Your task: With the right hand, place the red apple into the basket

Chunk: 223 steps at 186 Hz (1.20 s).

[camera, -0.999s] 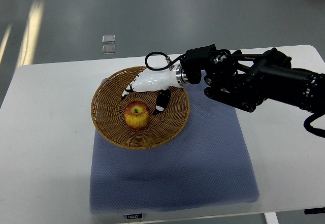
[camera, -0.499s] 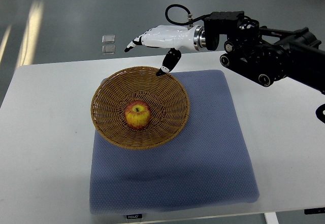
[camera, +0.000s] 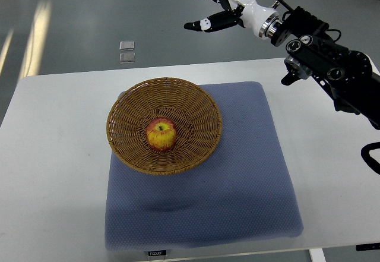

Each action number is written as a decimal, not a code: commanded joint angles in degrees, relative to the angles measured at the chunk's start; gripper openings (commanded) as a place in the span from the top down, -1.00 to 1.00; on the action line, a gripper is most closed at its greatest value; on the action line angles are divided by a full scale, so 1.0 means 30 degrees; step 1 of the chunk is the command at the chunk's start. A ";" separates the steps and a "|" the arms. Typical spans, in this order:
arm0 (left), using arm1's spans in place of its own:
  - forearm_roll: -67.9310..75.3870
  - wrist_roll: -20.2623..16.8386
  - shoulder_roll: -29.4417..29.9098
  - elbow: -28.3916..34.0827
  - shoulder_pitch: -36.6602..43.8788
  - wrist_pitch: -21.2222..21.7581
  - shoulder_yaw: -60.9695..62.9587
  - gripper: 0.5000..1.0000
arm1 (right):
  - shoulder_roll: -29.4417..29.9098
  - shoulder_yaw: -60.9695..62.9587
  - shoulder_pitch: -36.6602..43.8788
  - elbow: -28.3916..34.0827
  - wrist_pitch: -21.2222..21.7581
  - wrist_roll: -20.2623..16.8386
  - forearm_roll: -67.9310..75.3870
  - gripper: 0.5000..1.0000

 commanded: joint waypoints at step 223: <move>0.0011 -0.0005 0.0000 -0.0001 0.0001 0.0000 0.0000 -1.00 | 0.0445 0.0237 -0.4449 -0.1383 -0.1641 -0.0673 1.7220 -0.65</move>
